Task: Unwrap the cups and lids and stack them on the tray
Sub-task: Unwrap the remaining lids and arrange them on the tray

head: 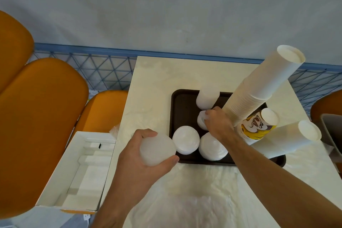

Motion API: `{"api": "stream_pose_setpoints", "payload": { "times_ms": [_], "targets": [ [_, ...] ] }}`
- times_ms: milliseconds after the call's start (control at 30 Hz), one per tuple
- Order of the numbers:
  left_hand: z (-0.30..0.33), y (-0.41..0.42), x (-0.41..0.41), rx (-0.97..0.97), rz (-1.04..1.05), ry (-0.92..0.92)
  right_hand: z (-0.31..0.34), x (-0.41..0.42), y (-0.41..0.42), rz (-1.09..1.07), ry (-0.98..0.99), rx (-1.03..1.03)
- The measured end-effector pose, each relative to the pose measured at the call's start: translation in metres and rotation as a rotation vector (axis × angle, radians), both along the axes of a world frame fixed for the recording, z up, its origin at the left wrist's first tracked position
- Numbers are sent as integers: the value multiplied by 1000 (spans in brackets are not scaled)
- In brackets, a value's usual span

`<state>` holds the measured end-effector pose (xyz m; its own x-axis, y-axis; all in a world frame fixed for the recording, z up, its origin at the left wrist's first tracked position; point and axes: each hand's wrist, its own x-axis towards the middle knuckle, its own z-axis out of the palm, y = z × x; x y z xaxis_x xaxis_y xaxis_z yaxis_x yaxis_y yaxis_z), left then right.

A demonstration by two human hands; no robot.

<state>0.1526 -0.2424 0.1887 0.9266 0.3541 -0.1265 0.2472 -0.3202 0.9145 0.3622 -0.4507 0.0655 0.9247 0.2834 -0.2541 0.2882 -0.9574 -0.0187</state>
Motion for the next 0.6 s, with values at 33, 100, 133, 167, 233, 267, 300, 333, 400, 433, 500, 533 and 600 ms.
{"api": "stream_pose_setpoints", "payload": {
  "times_ms": [33,100,133,167,233,267,300,333,400,433,500,533,600],
  "targets": [
    [0,1,0,-5,2,0,0,0,1,-17,5,13],
    [0,1,0,-6,8,5,4,1,5,-75,18,64],
    [0,1,0,-2,7,8,4,2,7,-104,31,98],
    [0,0,0,4,7,12,4,3,8,-118,47,106],
    [0,0,0,7,5,16,3,5,8,-116,62,104],
    [-1,0,0,6,6,16,2,7,8,-113,68,103],
    [-1,0,0,5,6,16,1,8,7,-108,75,103],
    [-1,0,0,7,8,17,2,9,7,-101,76,105],
    [-2,0,0,13,13,23,3,11,8,-90,68,115],
    [-3,0,-1,17,15,25,4,12,8,-80,66,123],
    [-3,0,-1,24,13,23,3,14,9,-71,52,137],
    [-3,1,-2,25,13,21,3,15,9,-65,44,145],
    [-3,1,-3,27,15,25,2,15,9,-60,38,150]
  ]
}}
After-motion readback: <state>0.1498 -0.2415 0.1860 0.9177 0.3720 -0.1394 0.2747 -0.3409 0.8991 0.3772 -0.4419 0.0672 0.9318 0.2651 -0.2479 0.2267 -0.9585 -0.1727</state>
